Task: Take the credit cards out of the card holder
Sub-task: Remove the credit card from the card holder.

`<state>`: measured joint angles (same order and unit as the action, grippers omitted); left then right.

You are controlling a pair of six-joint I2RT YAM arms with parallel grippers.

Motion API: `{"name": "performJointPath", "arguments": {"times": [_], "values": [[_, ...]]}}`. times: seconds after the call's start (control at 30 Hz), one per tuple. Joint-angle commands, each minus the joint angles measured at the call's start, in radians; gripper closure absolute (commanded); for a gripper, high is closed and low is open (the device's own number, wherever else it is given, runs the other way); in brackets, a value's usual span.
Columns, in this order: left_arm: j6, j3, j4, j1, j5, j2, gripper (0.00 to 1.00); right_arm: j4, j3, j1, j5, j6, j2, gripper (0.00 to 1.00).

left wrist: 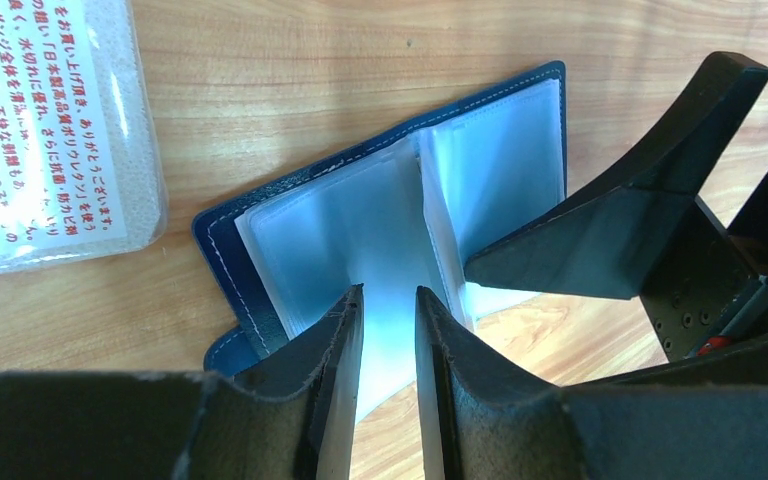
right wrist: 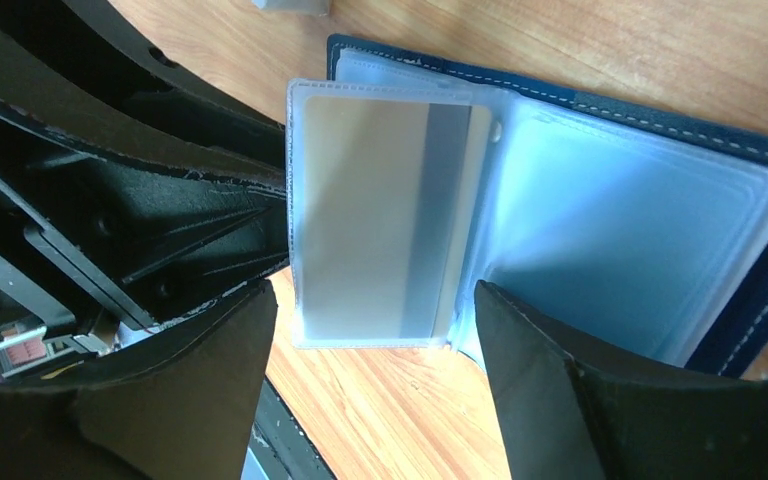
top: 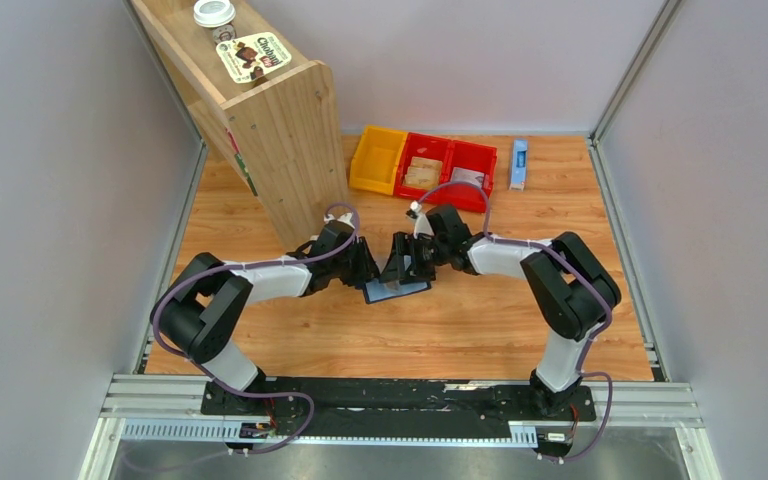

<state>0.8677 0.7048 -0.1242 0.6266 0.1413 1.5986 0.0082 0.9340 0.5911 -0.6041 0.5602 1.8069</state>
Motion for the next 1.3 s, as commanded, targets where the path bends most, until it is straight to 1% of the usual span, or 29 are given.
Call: {"name": "performJointPath", "arguments": {"times": [0.0, 0.07, 0.2, 0.37, 0.47, 0.6, 0.67, 0.73, 0.8, 0.9, 1.03, 1.1, 1.2, 1.27], "values": [[0.01, 0.033, -0.049, 0.004, 0.037, 0.0, 0.66, -0.035, 0.023, 0.009, 0.061, -0.009, -0.072, 0.2], [0.01, 0.033, -0.054, 0.005, 0.041, 0.0, 0.66, -0.06, 0.029, 0.009, 0.09, -0.023, -0.099, 0.14], [0.011, 0.041, -0.058, 0.007, 0.049, 0.003, 0.66, -0.122, 0.051, 0.024, 0.159, -0.065, -0.145, 0.09], [0.011, 0.065, -0.061, 0.013, 0.06, 0.021, 0.66, -0.142, 0.046, 0.027, 0.223, -0.068, -0.179, 0.02], [0.01, 0.085, -0.055, 0.022, 0.064, 0.037, 0.66, -0.14, 0.014, 0.027, 0.323, -0.057, -0.236, 0.01], [-0.001, 0.131, -0.031, 0.038, 0.063, 0.072, 0.66, -0.145, -0.038, 0.027, 0.478, -0.056, -0.339, 0.02], [-0.006, 0.163, -0.019, 0.047, 0.067, 0.095, 0.66, -0.146, -0.061, 0.026, 0.535, -0.06, -0.382, 0.03], [-0.013, 0.197, -0.008, 0.054, 0.072, 0.121, 0.66, -0.16, -0.072, 0.027, 0.547, -0.074, -0.402, 0.05], [-0.013, 0.217, -0.003, 0.056, 0.08, 0.13, 0.66, -0.175, -0.067, 0.026, 0.538, -0.086, -0.399, 0.09], [-0.015, 0.213, 0.006, 0.055, 0.058, 0.097, 0.66, -0.166, -0.073, 0.024, 0.511, -0.089, -0.385, 0.19], [0.007, 0.162, -0.008, 0.048, 0.021, 0.04, 0.66, -0.126, -0.084, 0.012, 0.455, -0.072, -0.341, 0.37], [0.022, 0.144, -0.025, 0.042, 0.03, 0.029, 0.65, -0.1, -0.084, -0.002, 0.412, -0.059, -0.313, 0.5], [0.053, 0.111, -0.048, 0.036, 0.049, 0.026, 0.65, -0.07, -0.069, -0.007, 0.377, -0.057, -0.268, 0.64], [0.071, 0.088, -0.069, 0.033, 0.052, 0.027, 0.63, -0.057, -0.057, -0.01, 0.366, -0.057, -0.235, 0.7]]}}
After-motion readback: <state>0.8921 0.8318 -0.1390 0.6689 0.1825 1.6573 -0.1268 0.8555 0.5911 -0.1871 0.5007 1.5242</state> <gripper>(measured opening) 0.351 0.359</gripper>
